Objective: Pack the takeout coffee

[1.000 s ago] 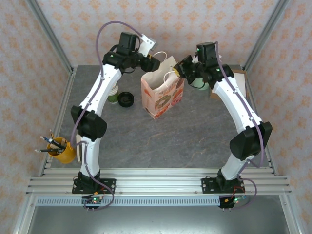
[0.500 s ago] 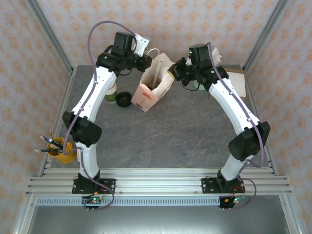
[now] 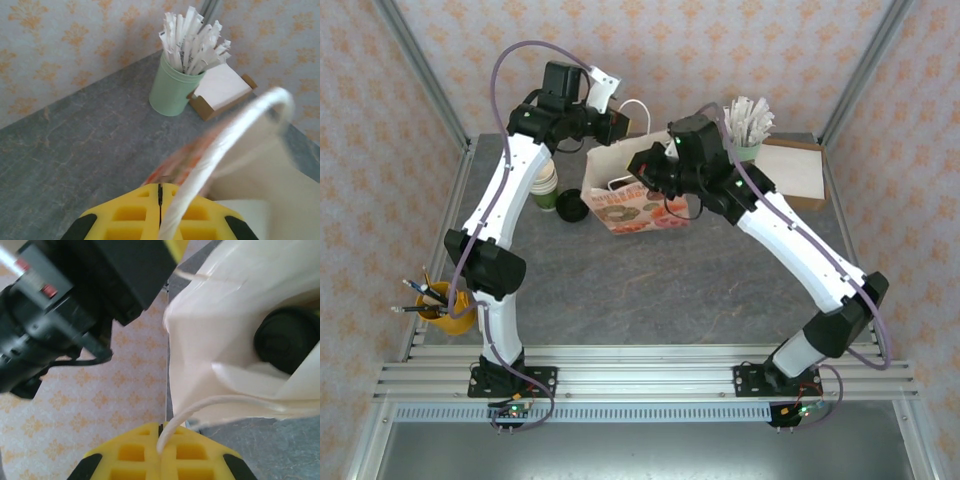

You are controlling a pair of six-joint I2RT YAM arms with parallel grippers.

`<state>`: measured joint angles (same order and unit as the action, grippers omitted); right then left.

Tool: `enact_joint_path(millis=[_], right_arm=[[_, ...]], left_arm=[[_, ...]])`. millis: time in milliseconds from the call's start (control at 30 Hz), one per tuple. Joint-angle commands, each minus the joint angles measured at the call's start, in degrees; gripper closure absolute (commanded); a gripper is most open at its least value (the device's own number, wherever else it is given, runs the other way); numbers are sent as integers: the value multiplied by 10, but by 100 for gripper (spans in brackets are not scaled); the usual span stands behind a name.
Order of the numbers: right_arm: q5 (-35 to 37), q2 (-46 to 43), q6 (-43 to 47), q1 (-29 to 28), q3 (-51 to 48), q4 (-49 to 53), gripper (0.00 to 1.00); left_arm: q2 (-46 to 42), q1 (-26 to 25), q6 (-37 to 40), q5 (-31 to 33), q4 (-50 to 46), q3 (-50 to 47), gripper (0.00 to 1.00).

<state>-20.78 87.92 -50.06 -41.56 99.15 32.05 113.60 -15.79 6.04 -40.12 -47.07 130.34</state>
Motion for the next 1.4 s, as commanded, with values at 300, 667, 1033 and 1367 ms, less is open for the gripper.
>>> enact_joint_path(millis=[300, 667, 1033, 1367], right_arm=[[101, -127, -72, -46, -184, -96, 100], [88, -131, -69, -47, -192, -85, 97], [228, -224, -42, -34, -210, 28, 57], [179, -282, 32, 79, -198, 162, 15]], left_arm=[[-28, -23, 71, -96, -74, -64, 97], [12, -64, 63, -120, -56, -43, 94], [29, -64, 45, -52, -76, -6, 91], [15, -64, -24, 30, -65, -5, 92]])
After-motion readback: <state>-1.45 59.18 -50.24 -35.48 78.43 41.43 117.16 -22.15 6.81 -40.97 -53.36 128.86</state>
